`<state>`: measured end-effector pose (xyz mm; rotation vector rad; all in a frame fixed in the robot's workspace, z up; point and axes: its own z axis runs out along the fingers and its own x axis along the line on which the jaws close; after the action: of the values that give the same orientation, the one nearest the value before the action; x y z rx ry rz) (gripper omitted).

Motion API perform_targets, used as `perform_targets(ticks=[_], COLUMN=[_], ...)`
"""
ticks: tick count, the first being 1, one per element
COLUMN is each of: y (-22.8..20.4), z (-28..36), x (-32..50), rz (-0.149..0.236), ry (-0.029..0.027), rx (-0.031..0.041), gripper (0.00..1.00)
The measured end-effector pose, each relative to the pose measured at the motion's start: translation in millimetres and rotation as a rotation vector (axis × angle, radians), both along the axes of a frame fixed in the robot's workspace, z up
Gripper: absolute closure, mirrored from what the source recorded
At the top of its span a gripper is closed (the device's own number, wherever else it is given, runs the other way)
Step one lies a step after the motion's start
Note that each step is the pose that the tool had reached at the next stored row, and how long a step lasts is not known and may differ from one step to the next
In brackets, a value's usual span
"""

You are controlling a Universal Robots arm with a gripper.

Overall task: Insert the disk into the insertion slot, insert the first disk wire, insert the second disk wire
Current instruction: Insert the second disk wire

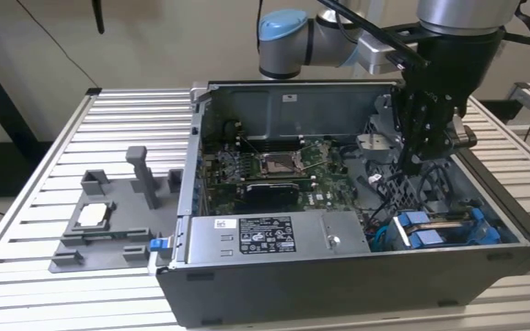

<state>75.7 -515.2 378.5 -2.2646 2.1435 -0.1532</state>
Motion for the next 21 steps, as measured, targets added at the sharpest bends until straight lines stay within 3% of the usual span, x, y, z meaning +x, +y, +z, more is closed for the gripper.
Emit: perform_targets(ticks=[10, 12, 14, 15, 16, 18, 19, 21], y=[0.3, 0.4, 1.2, 2.9, 5.0, 9.7, 11.9, 14.7], z=[0.0, 0.0, -0.1, -0.2, -0.3, -0.7, -1.2, -2.3], x=[-0.1, -0.4, -1.2, -1.9, -2.5, -3.7, -4.0, -4.9], rz=[-0.009, -0.009, -0.009, -0.009, -0.009, -0.009, -0.009, -0.004], ry=[0.0, 0.0, -0.0001, -0.0002, -0.0003, -0.0004, -0.0008, -0.0067], rx=[-0.0006, -0.0054, -0.0236, -0.0411, -0.0582, -0.0885, -0.1, -0.105], gripper=[0.84, 0.84, 0.83, 0.83, 0.76, 0.76, 0.76, 0.76])
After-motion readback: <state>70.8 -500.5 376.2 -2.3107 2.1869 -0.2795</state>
